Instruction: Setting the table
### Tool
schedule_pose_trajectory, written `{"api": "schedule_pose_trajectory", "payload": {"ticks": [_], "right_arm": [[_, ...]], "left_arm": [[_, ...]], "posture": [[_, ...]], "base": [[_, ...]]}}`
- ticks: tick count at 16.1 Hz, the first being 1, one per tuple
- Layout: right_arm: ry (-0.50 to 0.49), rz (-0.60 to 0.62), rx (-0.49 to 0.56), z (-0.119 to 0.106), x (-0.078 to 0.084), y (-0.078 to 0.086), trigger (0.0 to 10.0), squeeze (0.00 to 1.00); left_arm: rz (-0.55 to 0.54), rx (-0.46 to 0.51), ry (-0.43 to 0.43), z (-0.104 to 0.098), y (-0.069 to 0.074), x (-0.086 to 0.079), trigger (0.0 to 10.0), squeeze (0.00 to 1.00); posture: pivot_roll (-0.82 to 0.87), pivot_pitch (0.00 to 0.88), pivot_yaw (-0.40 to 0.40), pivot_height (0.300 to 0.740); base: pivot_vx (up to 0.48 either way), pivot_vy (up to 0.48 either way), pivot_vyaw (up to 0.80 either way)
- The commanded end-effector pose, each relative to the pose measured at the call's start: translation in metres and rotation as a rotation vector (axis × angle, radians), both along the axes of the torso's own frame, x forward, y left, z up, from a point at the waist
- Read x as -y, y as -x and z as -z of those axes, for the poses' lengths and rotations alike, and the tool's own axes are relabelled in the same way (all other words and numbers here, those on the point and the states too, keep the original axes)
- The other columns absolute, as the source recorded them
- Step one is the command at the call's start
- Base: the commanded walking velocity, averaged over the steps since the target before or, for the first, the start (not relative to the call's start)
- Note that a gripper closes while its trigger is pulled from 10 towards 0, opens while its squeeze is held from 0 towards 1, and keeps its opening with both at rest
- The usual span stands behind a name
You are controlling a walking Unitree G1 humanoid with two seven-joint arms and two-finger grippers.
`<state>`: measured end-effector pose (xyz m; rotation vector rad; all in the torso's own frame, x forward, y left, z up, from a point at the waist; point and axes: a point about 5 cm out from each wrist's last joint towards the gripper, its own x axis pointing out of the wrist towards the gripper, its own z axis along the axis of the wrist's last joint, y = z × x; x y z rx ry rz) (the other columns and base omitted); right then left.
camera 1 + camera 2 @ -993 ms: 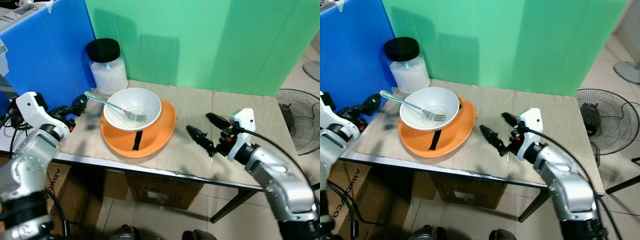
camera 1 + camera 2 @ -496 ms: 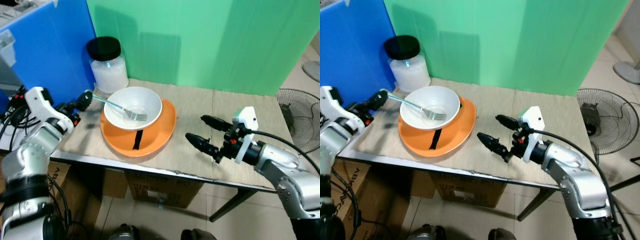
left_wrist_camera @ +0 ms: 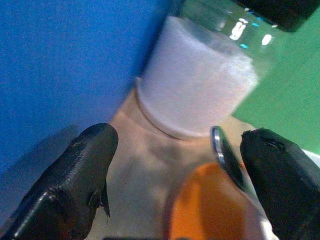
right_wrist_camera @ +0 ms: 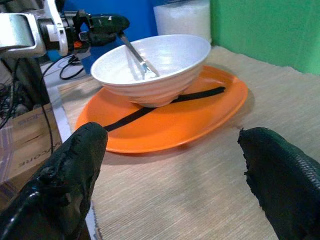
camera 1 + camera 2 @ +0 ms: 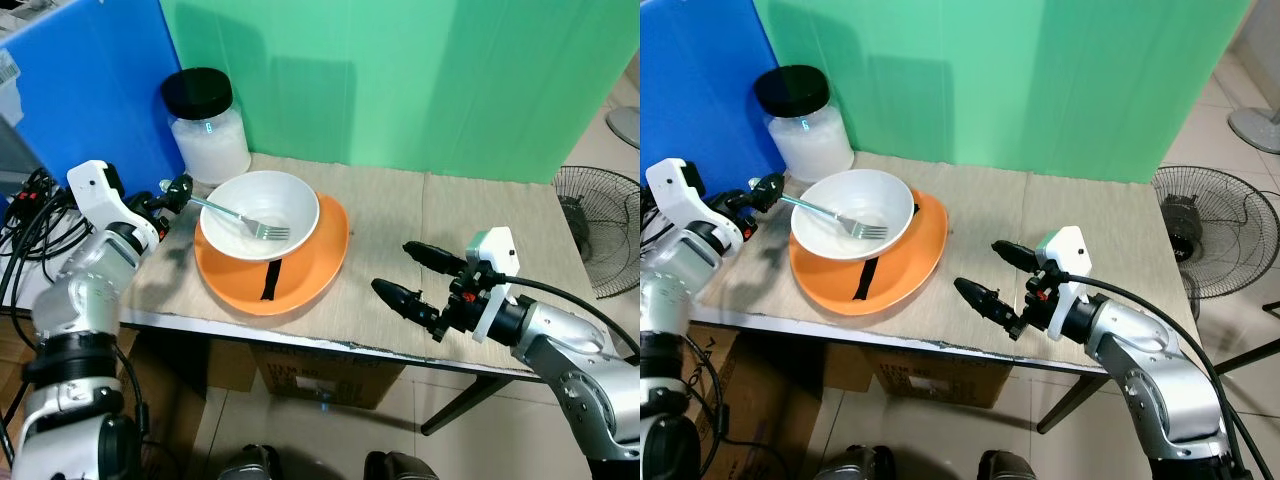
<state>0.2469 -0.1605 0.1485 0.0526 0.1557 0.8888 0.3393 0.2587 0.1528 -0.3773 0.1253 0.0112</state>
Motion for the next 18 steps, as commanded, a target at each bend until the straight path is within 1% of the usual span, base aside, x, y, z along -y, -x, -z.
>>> {"api": "schedule_pose_trajectory", "payload": {"ticks": [1,3,4,6,8,9,10,11,12,15,18], "right_arm": [[-0.012,-0.019,0.006,-0.003,-0.005,0.004,10.0,0.0],[-0.015,-0.026,0.001,-0.002,-0.008,0.004,10.0,0.0],[-0.012,-0.032,0.003,-0.002,-0.009,0.004,10.0,0.0],[-0.007,-0.035,0.007,-0.003,-0.009,0.003,10.0,0.0],[-0.001,-0.036,0.013,-0.004,-0.008,0.002,10.0,0.0],[0.002,-0.036,0.016,-0.004,-0.008,0.002,10.0,0.0],[0.003,-0.036,0.018,-0.004,-0.008,0.002,10.0,0.0],[0.004,-0.035,0.021,-0.005,-0.008,0.002,10.0,0.0],[0.004,-0.035,0.023,-0.005,-0.008,0.002,10.0,0.0],[0.005,-0.036,0.027,-0.004,-0.009,0.002,10.0,0.0],[0.007,-0.036,0.031,-0.004,-0.01,0.001,10.0,0.0]], "left_arm": [[-0.017,0.011,-0.025,-0.002,0.001,0.0,10.0,0.0],[-0.009,-0.011,-0.077,0.004,0.001,0.004,10.0,0.0],[0.004,-0.011,-0.072,0.005,0.001,0.008,10.0,0.0],[0.031,0.016,-0.031,0.006,-0.001,0.014,10.0,0.0],[0.061,0.031,0.0,0.005,-0.003,0.016,10.0,0.0],[0.046,0.037,0.01,0.002,-0.004,0.015,4.0,0.0],[0.038,0.044,0.016,0.0,-0.004,0.013,1.8,0.0],[0.023,0.057,0.041,-0.002,-0.005,0.011,1.1,0.0],[0.021,0.072,0.055,-0.004,-0.004,0.011,0.0,0.0],[0.026,0.091,0.073,-0.007,-0.002,0.012,0.0,0.0],[0.043,0.1,0.103,-0.008,0.003,0.018,0.0,0.0]], "posture": [[-0.1,0.132,0.05,0.74],[-0.1,0.133,0.043,0.74],[-0.1,0.133,0.043,0.74],[-0.1,0.133,0.041,0.74],[-0.11,0.13,0.044,0.74],[-0.11,0.129,0.046,0.74],[-0.11,0.128,0.048,0.74],[-0.11,0.127,0.051,0.74],[-0.11,0.126,0.05,0.74],[-0.11,0.124,0.049,0.74],[-0.1,0.119,0.052,0.74]], "base": [[0.0,0.0,0.0],[0.0,0.0,0.0],[0.0,0.0,0.0],[0.0,0.0,0.0],[0.0,0.0,0.0],[0.0,0.0,0.0],[0.0,0.0,0.0],[0.0,0.0,0.0],[0.0,0.0,0.0],[0.0,0.0,0.0],[0.0,0.0,0.0]]}}
